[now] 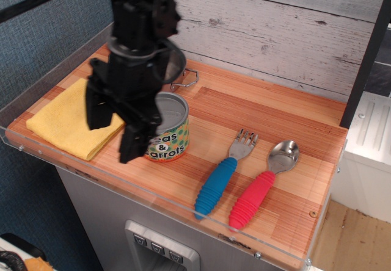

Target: Move the canned good back to the wall, next to the silver pot and behind the blue fork.

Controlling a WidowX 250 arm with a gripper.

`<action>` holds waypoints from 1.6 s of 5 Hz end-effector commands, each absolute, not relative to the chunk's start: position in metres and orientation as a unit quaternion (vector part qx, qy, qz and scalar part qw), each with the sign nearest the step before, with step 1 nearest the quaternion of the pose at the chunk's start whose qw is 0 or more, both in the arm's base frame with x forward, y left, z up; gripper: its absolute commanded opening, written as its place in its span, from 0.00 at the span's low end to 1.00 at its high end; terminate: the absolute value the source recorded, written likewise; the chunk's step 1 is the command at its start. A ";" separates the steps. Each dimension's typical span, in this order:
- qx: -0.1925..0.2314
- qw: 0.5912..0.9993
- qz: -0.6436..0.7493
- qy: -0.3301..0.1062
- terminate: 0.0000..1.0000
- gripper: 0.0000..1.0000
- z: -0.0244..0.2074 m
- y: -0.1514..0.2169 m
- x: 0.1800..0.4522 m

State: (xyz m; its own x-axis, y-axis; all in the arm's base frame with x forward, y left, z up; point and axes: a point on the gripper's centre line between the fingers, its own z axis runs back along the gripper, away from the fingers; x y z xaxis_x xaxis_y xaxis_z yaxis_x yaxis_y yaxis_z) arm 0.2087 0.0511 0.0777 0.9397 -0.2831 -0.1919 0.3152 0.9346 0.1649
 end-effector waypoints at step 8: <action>0.030 0.958 -0.284 -0.014 0.00 1.00 0.062 0.052 0.302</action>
State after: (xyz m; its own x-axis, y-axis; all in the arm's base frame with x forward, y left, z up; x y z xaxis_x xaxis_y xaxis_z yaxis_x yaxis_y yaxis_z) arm 0.2916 0.0504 0.0484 0.8402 -0.5420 -0.0157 0.5422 0.8395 0.0346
